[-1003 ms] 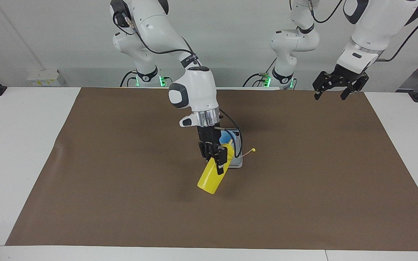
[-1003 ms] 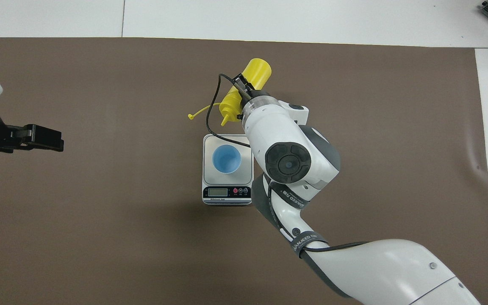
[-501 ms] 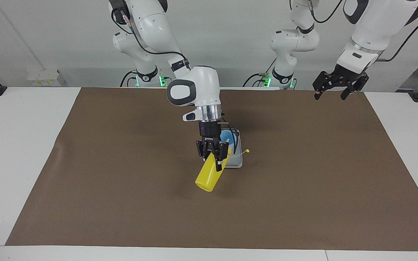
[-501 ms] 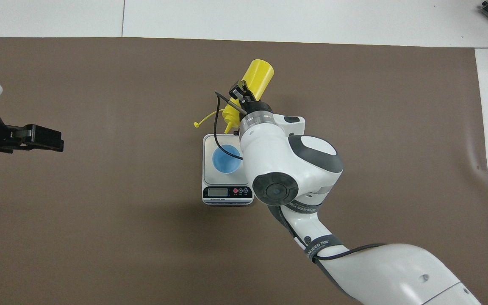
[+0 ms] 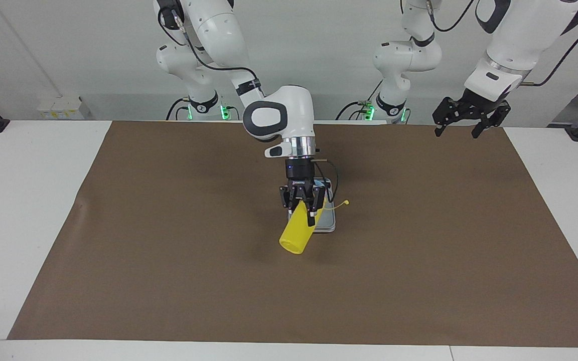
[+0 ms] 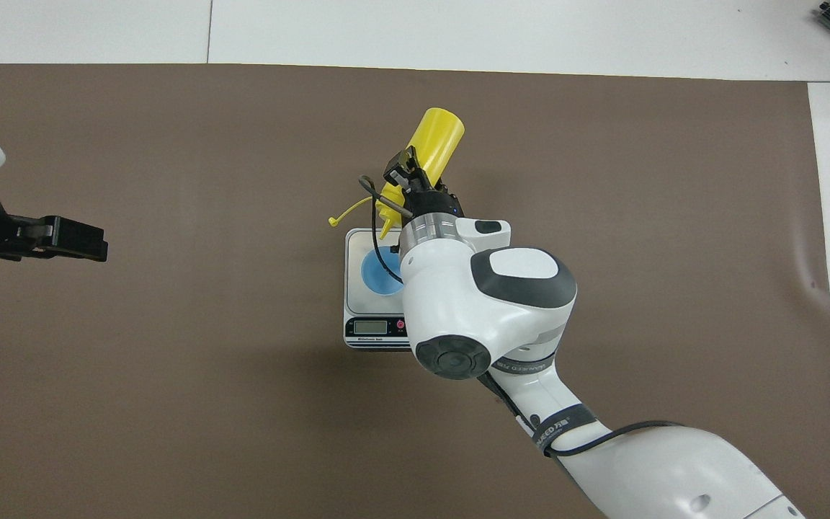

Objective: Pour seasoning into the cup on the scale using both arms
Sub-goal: 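Tilt the bottle nozzle down into the cup with the right gripper, then turn the bottle upright and carry it back with the right gripper, then lower the bottle onto the table and open the right gripper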

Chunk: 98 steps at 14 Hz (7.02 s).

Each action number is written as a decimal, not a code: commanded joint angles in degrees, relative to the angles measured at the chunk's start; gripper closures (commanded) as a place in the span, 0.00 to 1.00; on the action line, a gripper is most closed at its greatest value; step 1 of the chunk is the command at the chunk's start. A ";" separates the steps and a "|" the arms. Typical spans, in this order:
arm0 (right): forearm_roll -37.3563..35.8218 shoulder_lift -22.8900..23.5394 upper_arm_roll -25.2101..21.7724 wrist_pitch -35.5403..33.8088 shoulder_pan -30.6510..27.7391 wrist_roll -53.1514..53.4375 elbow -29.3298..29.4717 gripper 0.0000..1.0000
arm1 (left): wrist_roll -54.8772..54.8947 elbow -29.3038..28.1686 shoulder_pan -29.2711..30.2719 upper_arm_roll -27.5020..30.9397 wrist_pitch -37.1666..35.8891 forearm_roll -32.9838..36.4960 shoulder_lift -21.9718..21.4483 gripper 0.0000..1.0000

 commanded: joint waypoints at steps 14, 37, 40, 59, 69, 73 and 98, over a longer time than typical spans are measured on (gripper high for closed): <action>-7.76 -2.64 0.18 -5.54 -0.44 6.04 -0.42 1.00 | 4.78 -0.99 0.55 -0.13 -0.99 3.36 -1.53 0.00; 64.35 -20.83 0.09 -21.16 -9.13 -34.95 -3.06 1.00 | -2.16 -1.26 1.25 -0.22 -1.86 2.39 -1.97 0.00; 80.78 -23.37 0.00 -29.93 -15.01 -48.50 -3.06 1.00 | -2.16 -1.26 1.42 -0.22 -1.86 2.39 -1.97 0.00; 111.16 -6.35 -0.52 -66.61 -48.17 -89.59 0.45 1.00 | -2.16 -1.26 1.42 -0.22 -1.86 2.39 -1.97 0.00; 107.73 1.76 -0.70 -65.82 -52.21 -93.11 2.04 1.00 | -2.16 -1.26 1.34 -0.22 -1.86 2.39 -1.97 0.00; 107.29 1.58 -1.14 -63.81 -53.26 -91.52 1.78 0.31 | -2.16 -1.26 1.34 -0.22 -1.86 2.39 -1.97 0.00; 78.91 -19.33 -2.20 -57.91 -35.09 -105.23 2.57 0.00 | -2.16 -1.26 1.42 -0.22 -1.78 2.39 -1.97 0.00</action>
